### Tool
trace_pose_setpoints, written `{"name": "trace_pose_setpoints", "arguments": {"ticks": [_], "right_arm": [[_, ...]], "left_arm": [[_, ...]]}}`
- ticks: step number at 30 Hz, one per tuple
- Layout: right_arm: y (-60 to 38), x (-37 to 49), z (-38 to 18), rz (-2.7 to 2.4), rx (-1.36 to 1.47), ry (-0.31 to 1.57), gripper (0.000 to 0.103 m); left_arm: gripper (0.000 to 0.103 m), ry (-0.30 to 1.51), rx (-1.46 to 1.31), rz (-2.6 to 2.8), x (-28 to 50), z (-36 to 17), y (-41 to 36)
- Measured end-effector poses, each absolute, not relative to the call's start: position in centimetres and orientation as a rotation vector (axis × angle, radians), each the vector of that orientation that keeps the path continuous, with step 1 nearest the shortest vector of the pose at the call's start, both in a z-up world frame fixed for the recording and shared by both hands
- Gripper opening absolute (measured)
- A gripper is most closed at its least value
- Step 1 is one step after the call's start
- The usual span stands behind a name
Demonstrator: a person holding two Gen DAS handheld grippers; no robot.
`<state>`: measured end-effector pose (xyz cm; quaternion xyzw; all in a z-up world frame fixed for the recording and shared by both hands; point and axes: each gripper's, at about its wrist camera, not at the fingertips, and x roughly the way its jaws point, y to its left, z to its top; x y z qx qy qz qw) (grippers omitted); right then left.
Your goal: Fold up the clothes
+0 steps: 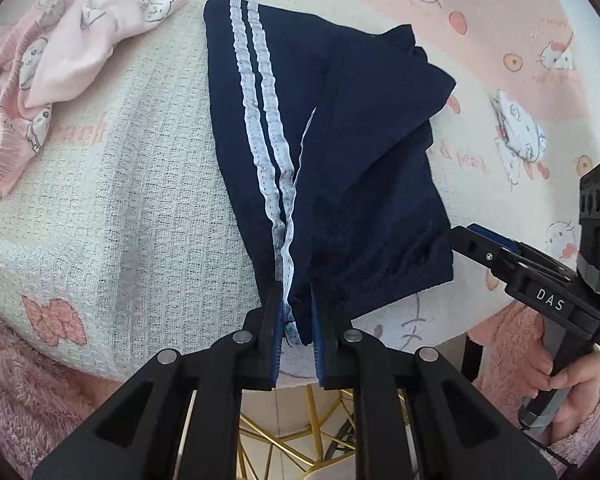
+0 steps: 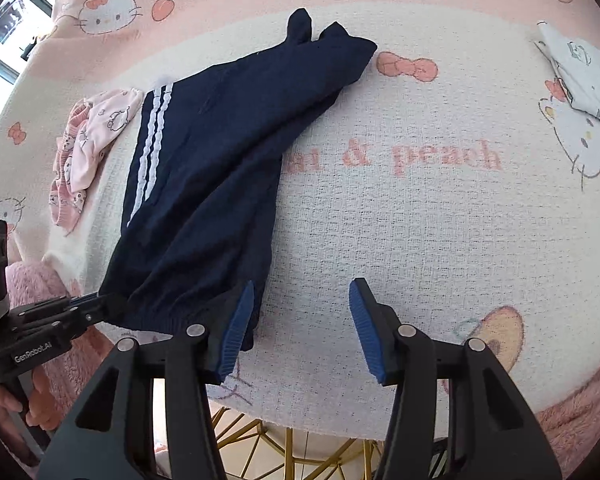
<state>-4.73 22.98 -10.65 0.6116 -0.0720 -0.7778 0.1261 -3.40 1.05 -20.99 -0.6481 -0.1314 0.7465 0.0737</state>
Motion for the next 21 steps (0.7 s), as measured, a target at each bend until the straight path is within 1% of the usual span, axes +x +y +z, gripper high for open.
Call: {"name": "trace_pose_setpoints", "arguments": {"ticks": [1,2,5,6,8,10,11,12,15,18,21], "right_arm": [[23.0,-4.7,-10.7,-2.273,1.782,-0.198,0.051],[23.0,-4.7,-10.8,-2.281,1.784,-0.186,0.051],[23.0,-4.7,-11.1,-2.306,1.787,-0.149,0.051],[23.0,-4.7,-11.2,-2.314,1.788,-0.137,0.051],[23.0,-4.6,-10.8,-2.332,1.768,-0.135,0.051],[22.5,-4.6,-10.5,-2.328,1.745,-0.116,0.051],[22.2,-4.7,-10.6,-2.317,1.743,-0.094,0.051],[21.8,-4.8,-10.9,-2.304,1.758,-0.064,0.051],[21.6,-5.0,-11.7,-2.290,1.778,-0.043,0.051],[23.1,-5.2,-11.4,-2.280,1.800,-0.103,0.051],[25.0,-5.4,-10.3,-2.309,1.749,-0.260,0.051]], "left_arm": [[0.031,-0.351,-1.964,2.253,-3.6,-20.8,1.3],[0.035,-0.329,-1.968,2.265,-3.7,-20.4,1.4],[0.035,-0.350,-1.880,2.339,-3.9,-18.2,0.9],[0.035,-0.334,-1.840,2.374,-4.0,-17.4,0.9],[0.035,-0.243,-1.762,2.436,-4.2,-16.4,1.3],[0.032,-0.168,-1.732,2.409,-4.8,-16.9,2.3],[0.026,-0.150,-1.735,2.383,-5.0,-17.5,2.6],[0.024,-0.153,-1.759,2.342,-5.2,-18.4,2.7],[0.023,-0.093,-1.842,2.289,-4.7,-20.7,2.9],[0.023,-0.125,-1.860,2.282,-4.3,-20.9,2.4],[0.023,-0.212,-1.774,2.316,-4.4,-19.3,1.9]]}}
